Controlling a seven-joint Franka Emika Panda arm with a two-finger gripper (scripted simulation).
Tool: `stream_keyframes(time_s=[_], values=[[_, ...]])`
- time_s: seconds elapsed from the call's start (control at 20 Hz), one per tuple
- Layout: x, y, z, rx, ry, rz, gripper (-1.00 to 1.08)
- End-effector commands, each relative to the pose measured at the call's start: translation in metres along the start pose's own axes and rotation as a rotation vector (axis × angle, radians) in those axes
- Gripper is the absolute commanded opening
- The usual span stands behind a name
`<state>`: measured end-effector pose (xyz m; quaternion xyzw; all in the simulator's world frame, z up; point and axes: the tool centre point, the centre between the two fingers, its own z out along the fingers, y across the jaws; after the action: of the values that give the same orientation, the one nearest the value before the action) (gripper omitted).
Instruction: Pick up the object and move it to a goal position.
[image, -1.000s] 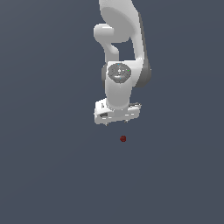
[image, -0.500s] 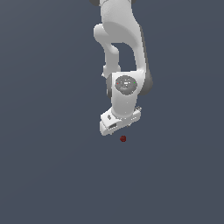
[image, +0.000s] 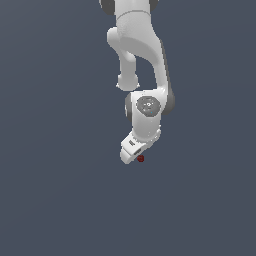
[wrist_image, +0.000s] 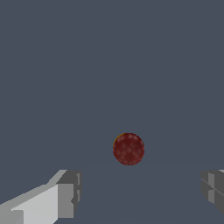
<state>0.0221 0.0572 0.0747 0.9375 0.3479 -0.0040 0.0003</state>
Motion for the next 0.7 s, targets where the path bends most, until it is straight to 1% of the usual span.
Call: stream_keyframes(time_s=[0.0,0.2,0.45,0.65], values=[[0.003,-0.001,0.004,-0.002,0.004,-0.036,1.0],[0.005,-0.002,0.007,-0.002,0.007,-0.063,1.0],[0.005,-0.002,0.009,-0.002,0.007,-0.061,1.0],[0.005,-0.002,0.021,-0.002,0.007,-0.063,1.0]])
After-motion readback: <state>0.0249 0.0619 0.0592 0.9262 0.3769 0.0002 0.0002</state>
